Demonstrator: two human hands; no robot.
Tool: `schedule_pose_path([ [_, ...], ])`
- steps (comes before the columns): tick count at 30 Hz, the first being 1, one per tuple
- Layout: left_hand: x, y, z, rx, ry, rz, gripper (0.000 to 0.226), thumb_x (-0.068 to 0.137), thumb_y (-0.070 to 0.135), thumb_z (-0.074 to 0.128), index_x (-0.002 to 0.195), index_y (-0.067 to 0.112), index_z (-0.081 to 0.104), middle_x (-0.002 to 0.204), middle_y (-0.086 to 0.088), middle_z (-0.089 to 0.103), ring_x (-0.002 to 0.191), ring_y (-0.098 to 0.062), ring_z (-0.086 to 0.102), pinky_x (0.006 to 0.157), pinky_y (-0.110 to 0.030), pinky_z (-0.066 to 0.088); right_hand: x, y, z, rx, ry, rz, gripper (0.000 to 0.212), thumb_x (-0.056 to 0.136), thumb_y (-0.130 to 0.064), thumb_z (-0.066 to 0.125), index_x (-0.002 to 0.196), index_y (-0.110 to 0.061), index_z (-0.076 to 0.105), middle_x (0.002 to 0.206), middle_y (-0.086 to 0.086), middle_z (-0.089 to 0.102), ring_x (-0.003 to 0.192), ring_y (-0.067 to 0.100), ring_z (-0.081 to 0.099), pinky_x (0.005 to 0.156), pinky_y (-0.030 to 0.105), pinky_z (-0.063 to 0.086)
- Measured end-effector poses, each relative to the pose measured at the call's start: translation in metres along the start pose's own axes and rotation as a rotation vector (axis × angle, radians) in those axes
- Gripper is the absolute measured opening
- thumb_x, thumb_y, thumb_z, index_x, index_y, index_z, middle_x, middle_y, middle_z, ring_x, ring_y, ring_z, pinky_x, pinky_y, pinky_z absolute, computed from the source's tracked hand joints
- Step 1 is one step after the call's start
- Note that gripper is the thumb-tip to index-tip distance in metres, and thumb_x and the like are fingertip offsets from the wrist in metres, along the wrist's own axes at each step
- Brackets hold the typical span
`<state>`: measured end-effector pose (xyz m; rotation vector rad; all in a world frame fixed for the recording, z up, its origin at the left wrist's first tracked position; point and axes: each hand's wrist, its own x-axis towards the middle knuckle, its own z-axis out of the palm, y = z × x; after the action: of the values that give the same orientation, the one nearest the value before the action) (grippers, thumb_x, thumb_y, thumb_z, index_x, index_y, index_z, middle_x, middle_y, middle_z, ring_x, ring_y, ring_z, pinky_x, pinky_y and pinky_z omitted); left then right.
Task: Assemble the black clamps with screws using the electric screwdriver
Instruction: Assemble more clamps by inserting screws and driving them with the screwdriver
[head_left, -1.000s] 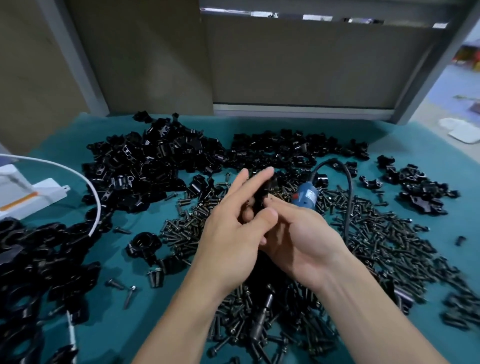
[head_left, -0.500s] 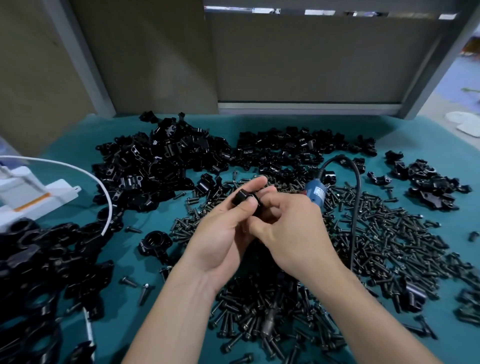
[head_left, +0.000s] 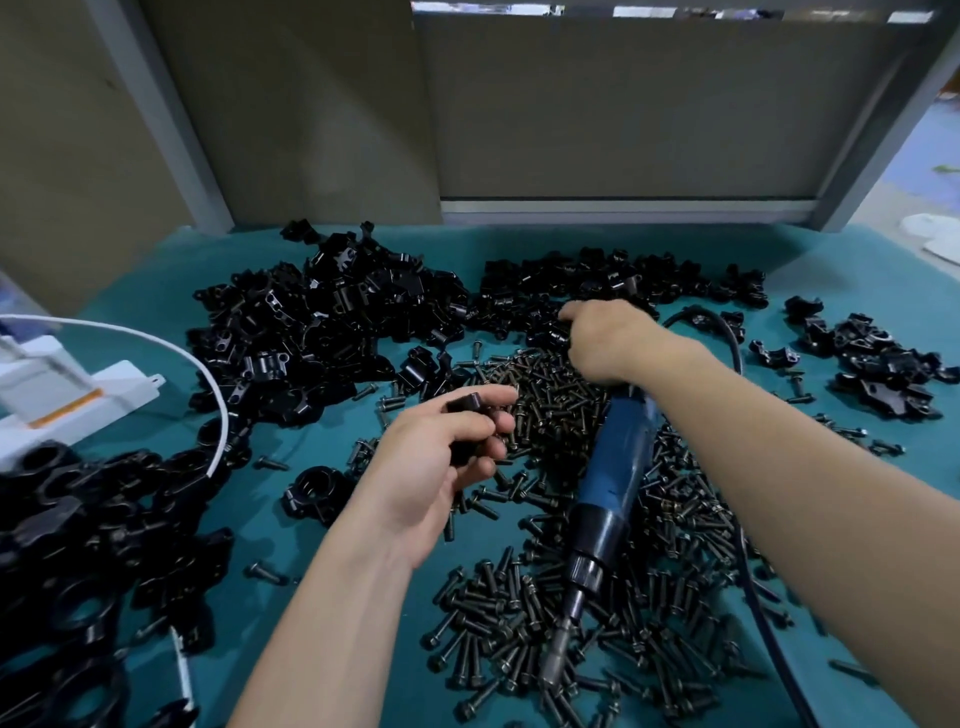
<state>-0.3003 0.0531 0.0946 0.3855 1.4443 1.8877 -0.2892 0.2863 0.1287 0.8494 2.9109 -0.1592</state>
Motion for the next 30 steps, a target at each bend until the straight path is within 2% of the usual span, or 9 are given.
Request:
schedule_pose_path([
  [5, 0.0, 0.003, -0.003, -0.077, -0.062, 0.025, 0.032, 0.1, 0.01, 0.054, 0.108, 0.021, 0.083, 0.106, -0.008, 0.078, 0.083, -0.012, 0.069, 0.063, -0.021, 0.054, 0.017, -0.008, 0.012, -0.048, 0.068, -0.056, 0.018, 0.092, -0.006, 0.055, 0.107, -0.017, 0.056, 0.108, 0.014, 0.067, 0.085, 0.034, 0.059, 0.071, 0.038, 0.047],
  [11, 0.002, 0.005, -0.005, -0.211, -0.083, 0.074, 0.034, 0.091, 0.036, 0.058, 0.114, 0.027, 0.082, 0.131, -0.009, 0.073, 0.12, -0.019, 0.07, 0.098, -0.038, 0.053, -0.01, -0.01, -0.001, 0.114, 0.127, -0.104, 0.026, 0.097, -0.01, 0.057, 0.118, -0.019, 0.069, 0.14, 0.013, 0.052, 0.116, 0.035, 0.06, 0.096, 0.034, 0.049],
  [14, 0.005, 0.005, 0.0, -0.279, -0.082, 0.112, 0.035, 0.092, 0.04, 0.057, 0.115, 0.033, 0.081, 0.139, 0.0, 0.069, 0.129, -0.011, 0.064, 0.108, -0.04, 0.048, -0.056, -0.025, -0.013, 0.47, 0.333, -0.084, 0.011, 0.091, -0.024, 0.065, 0.082, -0.027, 0.072, 0.092, -0.006, 0.07, 0.08, 0.015, 0.067, 0.062, 0.019, 0.047],
  [15, 0.006, 0.006, 0.001, -0.323, -0.079, 0.116, 0.035, 0.092, 0.042, 0.056, 0.115, 0.033, 0.081, 0.142, 0.002, 0.067, 0.131, -0.011, 0.063, 0.111, -0.042, 0.047, -0.074, -0.034, -0.012, 0.621, 0.231, -0.107, 0.013, 0.086, -0.033, 0.068, 0.078, -0.025, 0.073, 0.075, -0.008, 0.071, 0.069, 0.01, 0.066, 0.057, 0.018, 0.048],
  [17, 0.006, 0.007, 0.004, -0.396, -0.075, 0.115, 0.037, 0.091, 0.045, 0.055, 0.113, 0.034, 0.082, 0.148, 0.003, 0.062, 0.134, -0.016, 0.061, 0.11, -0.043, 0.048, -0.106, -0.054, -0.006, 0.824, -0.049, -0.162, 0.019, 0.083, -0.039, 0.07, 0.086, -0.022, 0.077, 0.073, 0.0, 0.075, 0.066, 0.018, 0.067, 0.065, 0.035, 0.058],
  [19, 0.003, 0.007, 0.006, -0.403, -0.092, 0.109, 0.037, 0.09, 0.048, 0.054, 0.112, 0.036, 0.081, 0.15, 0.008, 0.06, 0.128, -0.02, 0.064, 0.098, -0.044, 0.051, -0.124, -0.064, 0.0, 1.054, -0.108, -0.16, 0.013, 0.094, -0.021, 0.067, 0.087, -0.012, 0.074, 0.079, 0.012, 0.075, 0.069, 0.034, 0.065, 0.066, 0.043, 0.058],
  [22, -0.003, 0.008, 0.006, -0.343, -0.125, 0.127, 0.034, 0.09, 0.049, 0.054, 0.11, 0.043, 0.08, 0.143, 0.014, 0.065, 0.113, -0.01, 0.071, 0.085, -0.04, 0.051, -0.135, -0.062, 0.001, 1.477, -0.289, -0.158, 0.018, 0.104, -0.011, 0.057, 0.099, 0.002, 0.069, 0.086, 0.019, 0.066, 0.07, 0.026, 0.064, 0.058, 0.031, 0.057],
  [25, -0.006, 0.012, 0.005, -0.387, -0.223, 0.135, 0.03, 0.092, 0.047, 0.059, 0.112, 0.04, 0.08, 0.149, 0.01, 0.061, 0.12, -0.007, 0.068, 0.083, -0.039, 0.045, -0.139, -0.061, 0.003, 1.651, -0.33, -0.126, 0.021, 0.104, -0.007, 0.057, 0.106, 0.011, 0.068, 0.085, 0.018, 0.066, 0.065, 0.018, 0.065, 0.058, 0.023, 0.058],
  [30, -0.011, 0.013, 0.002, -0.457, -0.356, 0.119, 0.03, 0.095, 0.039, 0.056, 0.112, 0.032, 0.079, 0.152, -0.002, 0.058, 0.12, -0.018, 0.066, 0.083, -0.032, 0.059, -0.139, -0.053, 0.001, 1.971, -0.405, 0.114, 0.013, 0.076, -0.012, 0.079, 0.082, -0.001, 0.081, 0.068, 0.009, 0.067, 0.055, 0.014, 0.065, 0.05, 0.017, 0.054],
])
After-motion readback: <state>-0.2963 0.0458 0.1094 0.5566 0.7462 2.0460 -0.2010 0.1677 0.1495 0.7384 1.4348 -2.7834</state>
